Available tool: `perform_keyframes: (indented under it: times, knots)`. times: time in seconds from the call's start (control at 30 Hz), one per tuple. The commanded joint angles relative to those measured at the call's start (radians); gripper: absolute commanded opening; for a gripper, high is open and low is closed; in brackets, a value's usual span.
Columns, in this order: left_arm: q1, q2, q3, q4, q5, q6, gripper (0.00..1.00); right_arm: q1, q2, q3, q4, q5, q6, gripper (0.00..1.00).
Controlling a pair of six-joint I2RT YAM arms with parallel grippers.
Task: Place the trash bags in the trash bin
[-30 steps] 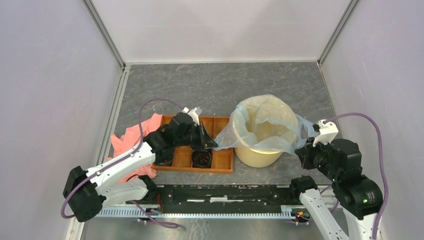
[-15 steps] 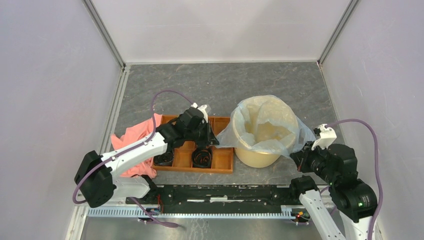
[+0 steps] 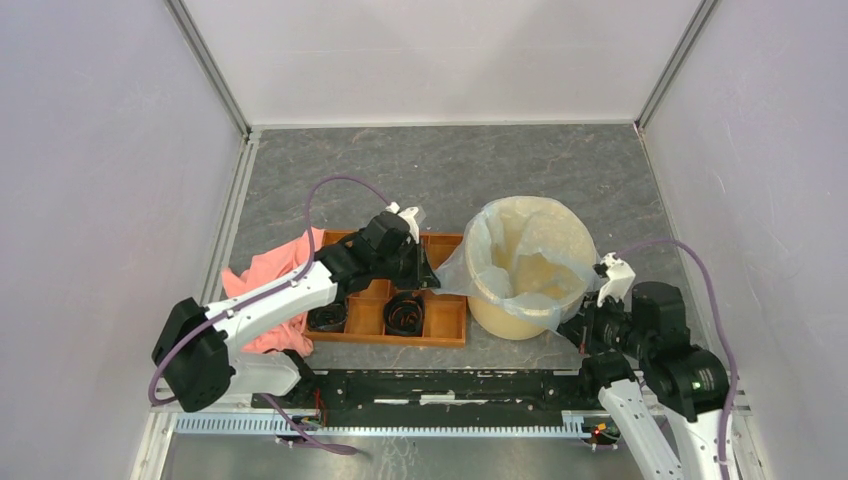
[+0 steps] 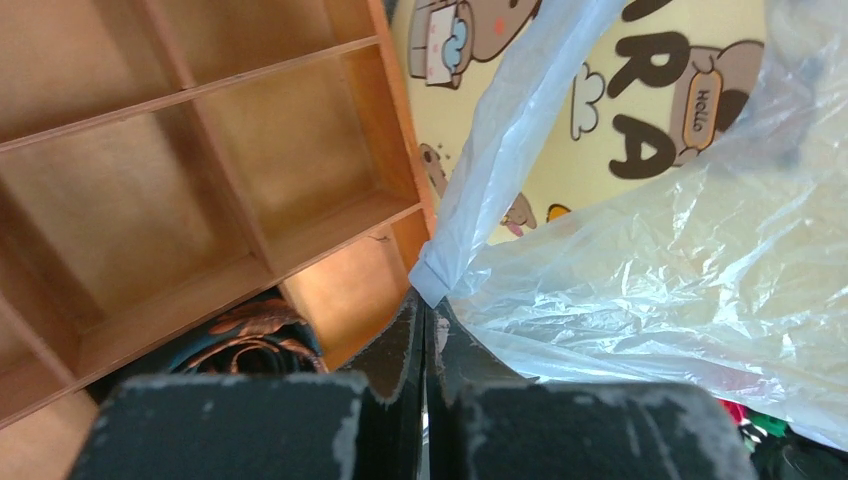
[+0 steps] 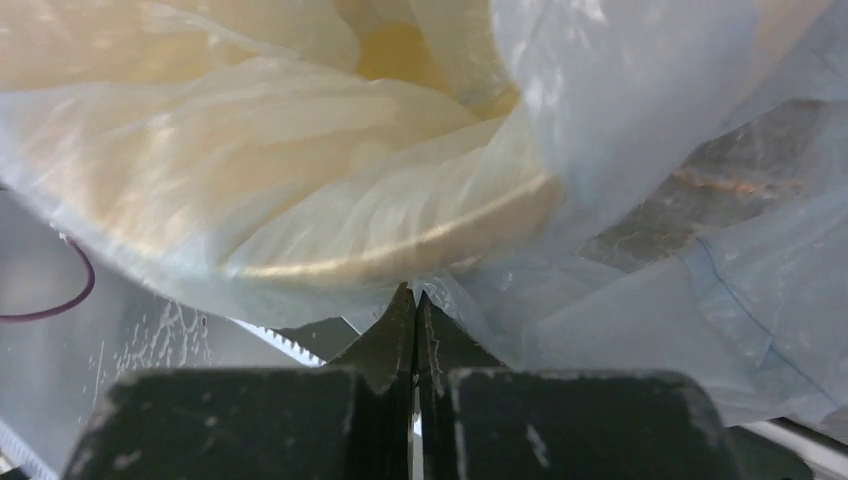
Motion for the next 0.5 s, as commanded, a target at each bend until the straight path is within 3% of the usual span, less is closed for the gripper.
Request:
perform_keyframes:
  times: [0.0, 0.27, 0.4, 0.47]
  knots:
    - [0.003, 0.032, 0.01, 0.065, 0.05, -0.02, 0.02, 0.001, -0.006, -0.074, -0.035, -0.003, 0.023, 0.0]
    - [-0.026, 0.098, 0.056, 0.105, 0.057, -0.038, 0.02, 0.001, -0.026, -0.113, 0.17, 0.325, 0.158, 0.0]
    - [-0.078, 0.18, 0.103, 0.125, 0.037, -0.048, 0.02, 0.002, -0.058, -0.192, 0.327, 0.376, 0.203, 0.02]
    - [-0.106, 0.224, 0.11, 0.146, 0.017, -0.06, 0.02, 0.001, -0.064, -0.202, 0.38, 0.432, 0.186, 0.08]
